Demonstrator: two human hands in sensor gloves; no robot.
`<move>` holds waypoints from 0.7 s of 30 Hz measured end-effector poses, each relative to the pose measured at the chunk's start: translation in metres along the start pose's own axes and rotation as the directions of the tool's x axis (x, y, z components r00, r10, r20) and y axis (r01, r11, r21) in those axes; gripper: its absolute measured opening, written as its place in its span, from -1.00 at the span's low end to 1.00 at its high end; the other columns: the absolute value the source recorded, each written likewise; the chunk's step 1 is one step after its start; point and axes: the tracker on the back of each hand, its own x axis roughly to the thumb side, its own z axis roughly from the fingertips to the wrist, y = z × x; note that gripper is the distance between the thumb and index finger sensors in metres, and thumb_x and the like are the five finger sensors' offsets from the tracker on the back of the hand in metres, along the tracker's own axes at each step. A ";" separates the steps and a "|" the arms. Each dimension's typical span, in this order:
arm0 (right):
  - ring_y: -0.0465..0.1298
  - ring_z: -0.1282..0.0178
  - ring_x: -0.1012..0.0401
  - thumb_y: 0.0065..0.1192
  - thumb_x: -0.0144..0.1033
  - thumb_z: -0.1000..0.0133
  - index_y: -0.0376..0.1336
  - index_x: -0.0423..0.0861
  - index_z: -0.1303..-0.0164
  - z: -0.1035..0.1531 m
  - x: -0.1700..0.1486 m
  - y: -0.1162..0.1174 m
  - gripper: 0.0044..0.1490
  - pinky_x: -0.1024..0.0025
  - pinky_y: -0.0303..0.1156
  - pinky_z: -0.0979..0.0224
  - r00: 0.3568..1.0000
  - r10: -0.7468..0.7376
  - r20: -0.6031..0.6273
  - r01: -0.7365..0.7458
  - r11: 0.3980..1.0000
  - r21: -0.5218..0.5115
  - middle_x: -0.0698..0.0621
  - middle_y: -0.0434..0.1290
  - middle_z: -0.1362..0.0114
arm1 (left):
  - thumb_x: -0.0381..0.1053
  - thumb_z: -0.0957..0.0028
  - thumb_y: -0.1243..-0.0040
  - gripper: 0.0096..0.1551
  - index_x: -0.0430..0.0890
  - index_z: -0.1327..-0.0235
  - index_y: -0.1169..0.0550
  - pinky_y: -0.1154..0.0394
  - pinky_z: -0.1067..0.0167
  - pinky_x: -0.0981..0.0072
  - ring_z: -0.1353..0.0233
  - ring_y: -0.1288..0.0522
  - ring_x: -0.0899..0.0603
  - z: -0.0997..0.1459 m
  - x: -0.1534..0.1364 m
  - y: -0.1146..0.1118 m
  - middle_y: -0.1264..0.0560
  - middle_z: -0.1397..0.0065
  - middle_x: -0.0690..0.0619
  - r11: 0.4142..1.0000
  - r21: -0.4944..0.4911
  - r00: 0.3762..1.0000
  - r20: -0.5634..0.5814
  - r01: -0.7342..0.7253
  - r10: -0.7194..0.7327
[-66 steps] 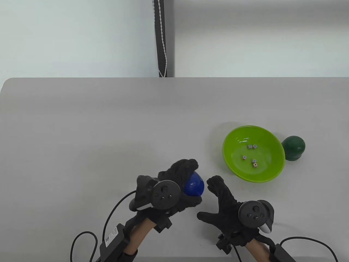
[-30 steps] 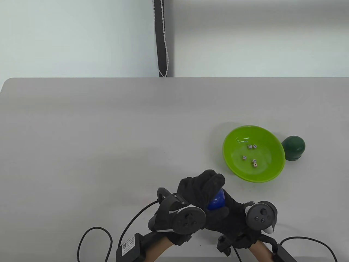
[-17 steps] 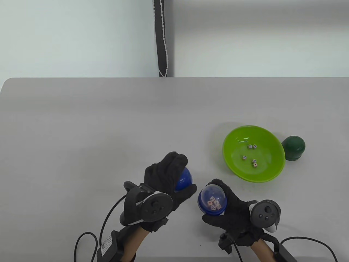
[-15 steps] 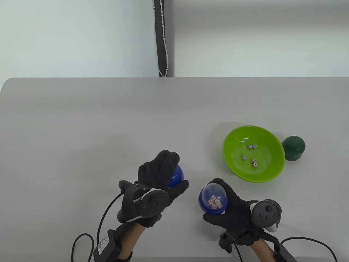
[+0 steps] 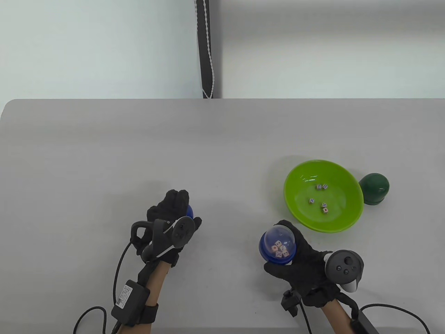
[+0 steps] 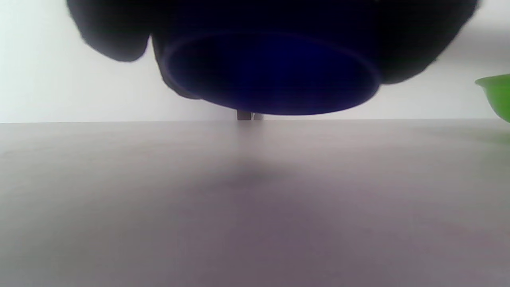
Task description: Pour dice into bowl
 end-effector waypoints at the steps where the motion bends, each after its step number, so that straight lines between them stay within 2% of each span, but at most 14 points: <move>1: 0.47 -0.42 -0.21 0.55 0.29 0.12 -0.10 -0.41 -0.62 0.000 0.000 0.000 0.49 -0.30 0.37 -0.32 1.000 0.001 0.001 -0.001 1.000 0.002 -0.35 0.31 -0.55 | 0.32 -0.08 -0.31 0.06 -0.27 -0.62 -0.21 -0.38 -0.24 -0.48 -0.38 -0.54 -0.47 0.001 0.001 -0.001 -0.29 -0.59 -0.44 1.000 -0.015 1.000 -0.005 0.014 -0.014; 11: 0.47 -0.42 -0.22 0.54 0.29 0.12 -0.10 -0.41 -0.62 0.000 0.003 0.010 0.49 -0.31 0.36 -0.31 0.999 0.030 0.031 -0.032 0.998 0.063 -0.36 0.31 -0.54 | 0.31 -0.10 -0.27 0.04 -0.28 -0.62 -0.21 -0.37 -0.26 -0.47 -0.42 -0.50 -0.46 0.004 0.001 -0.010 -0.29 -0.58 -0.46 0.996 -0.084 1.000 -0.018 -0.004 0.003; 21: 0.47 -0.42 -0.22 0.54 0.30 0.12 -0.10 -0.41 -0.62 0.001 0.002 0.009 0.49 -0.31 0.36 -0.32 0.999 0.031 0.034 -0.033 0.998 0.055 -0.36 0.30 -0.55 | 0.30 -0.11 -0.25 0.03 -0.28 -0.62 -0.20 -0.35 -0.27 -0.47 -0.43 -0.49 -0.46 0.004 0.002 -0.018 -0.30 -0.57 -0.47 0.991 -0.133 1.000 -0.016 0.017 -0.019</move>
